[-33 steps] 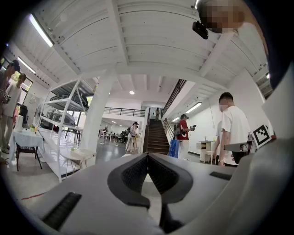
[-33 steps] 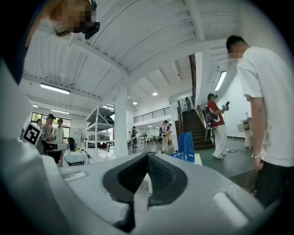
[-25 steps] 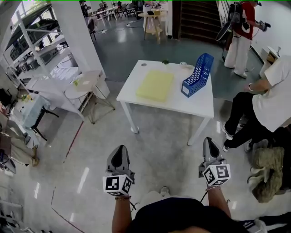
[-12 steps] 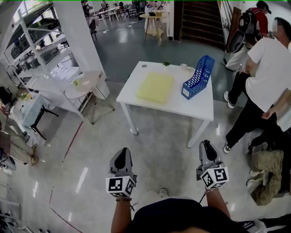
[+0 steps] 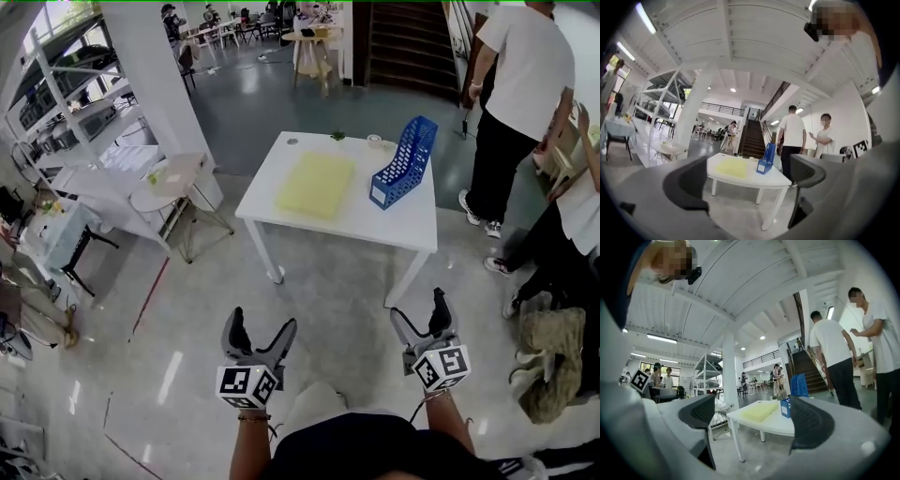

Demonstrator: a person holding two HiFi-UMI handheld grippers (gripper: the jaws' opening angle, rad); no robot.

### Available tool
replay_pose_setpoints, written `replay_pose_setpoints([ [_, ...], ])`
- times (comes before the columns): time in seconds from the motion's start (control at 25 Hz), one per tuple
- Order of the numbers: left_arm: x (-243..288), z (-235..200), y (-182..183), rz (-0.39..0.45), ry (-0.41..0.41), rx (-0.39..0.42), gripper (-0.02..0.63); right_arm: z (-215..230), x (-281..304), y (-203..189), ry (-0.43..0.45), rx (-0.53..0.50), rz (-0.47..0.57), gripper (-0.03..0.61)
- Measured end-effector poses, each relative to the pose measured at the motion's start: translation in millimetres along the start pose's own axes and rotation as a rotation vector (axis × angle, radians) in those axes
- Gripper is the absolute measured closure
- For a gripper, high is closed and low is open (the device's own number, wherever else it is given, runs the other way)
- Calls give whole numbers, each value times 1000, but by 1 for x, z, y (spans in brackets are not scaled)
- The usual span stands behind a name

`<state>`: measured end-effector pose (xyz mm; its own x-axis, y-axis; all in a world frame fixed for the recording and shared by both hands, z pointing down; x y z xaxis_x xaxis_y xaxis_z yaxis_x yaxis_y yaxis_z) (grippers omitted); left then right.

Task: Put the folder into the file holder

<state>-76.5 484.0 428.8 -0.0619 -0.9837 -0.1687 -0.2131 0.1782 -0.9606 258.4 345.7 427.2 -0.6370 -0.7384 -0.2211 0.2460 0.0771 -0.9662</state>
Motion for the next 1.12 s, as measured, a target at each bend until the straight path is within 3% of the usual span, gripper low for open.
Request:
replay_pose_setpoints([
  [0.04, 1, -1, 2, 12, 4, -24, 52, 0, 1, -1, 5, 5, -2, 78],
  [0.2, 7, -1, 2, -2, -21, -11, 52, 3, 7, -4, 31, 30, -11, 26],
  [0.48, 17, 2, -5, -37, -62, 24, 52, 11, 19, -5, 36, 31, -7, 26],
  [0.64, 29, -7, -8, 4, -24, 76, 54, 17, 34, -14, 40, 45, -19, 25],
  [0.76, 47, -18, -9, 20, -10, 90, 54, 20, 53, -17, 46, 45, -24, 14],
  [1.12, 137, -60, -19, -16, -68, 67, 54, 36, 147, -29, 43, 66, -10, -6],
])
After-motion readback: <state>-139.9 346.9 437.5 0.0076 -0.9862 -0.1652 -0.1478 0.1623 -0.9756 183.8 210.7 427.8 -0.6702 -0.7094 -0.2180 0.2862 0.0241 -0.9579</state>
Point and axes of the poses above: the fingertips, and each gripper's own axes: x forward along the fingers, z to its right, y out of its top, the point moved 8 cm from there along -x, backward along the fingers, and after that the axes turned 11 degrees about z, right-handed, at the moved point
